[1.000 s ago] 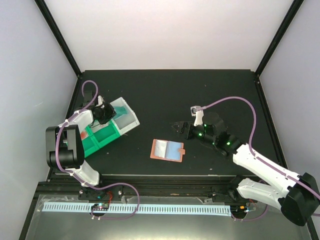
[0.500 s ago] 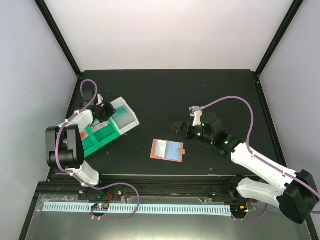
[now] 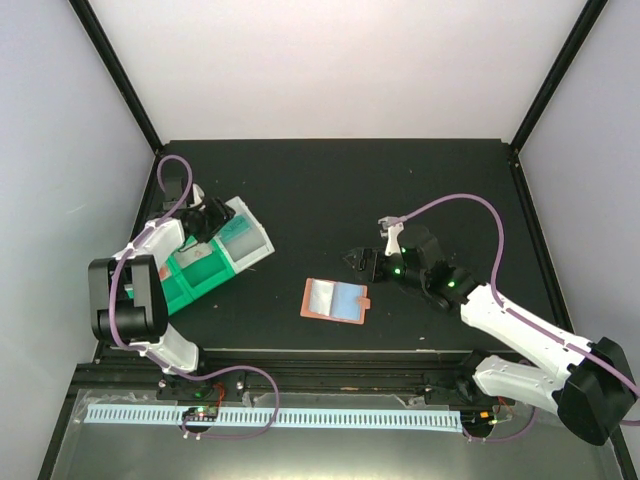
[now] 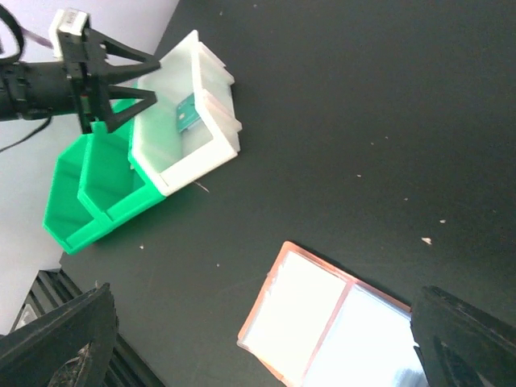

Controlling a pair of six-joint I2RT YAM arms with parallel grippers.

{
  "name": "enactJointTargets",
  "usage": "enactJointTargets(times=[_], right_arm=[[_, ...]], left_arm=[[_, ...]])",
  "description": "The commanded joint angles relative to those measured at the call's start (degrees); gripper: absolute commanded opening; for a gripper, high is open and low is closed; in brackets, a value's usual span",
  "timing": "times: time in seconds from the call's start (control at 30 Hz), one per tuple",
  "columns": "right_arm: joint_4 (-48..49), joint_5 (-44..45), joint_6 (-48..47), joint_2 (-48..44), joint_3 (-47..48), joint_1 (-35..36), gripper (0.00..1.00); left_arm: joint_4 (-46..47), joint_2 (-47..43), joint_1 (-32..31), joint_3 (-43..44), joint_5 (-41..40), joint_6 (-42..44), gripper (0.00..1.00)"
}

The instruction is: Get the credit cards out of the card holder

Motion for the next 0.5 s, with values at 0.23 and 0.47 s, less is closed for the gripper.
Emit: enactJointTargets(times=[0.23, 0.47], right_arm=[[-8.3, 7.5, -1.1, -3.2, 4.8, 0.1, 1.0], [-13.6, 13.3, -0.3, -7.3, 6.6, 0.1, 1.0]], left_arm=[[-5.0, -9.7, -0.8, 3.9, 5.2, 4.1, 0.99], [-7.6, -16.3, -2.6, 4.6, 13.6, 10.3, 0.99]])
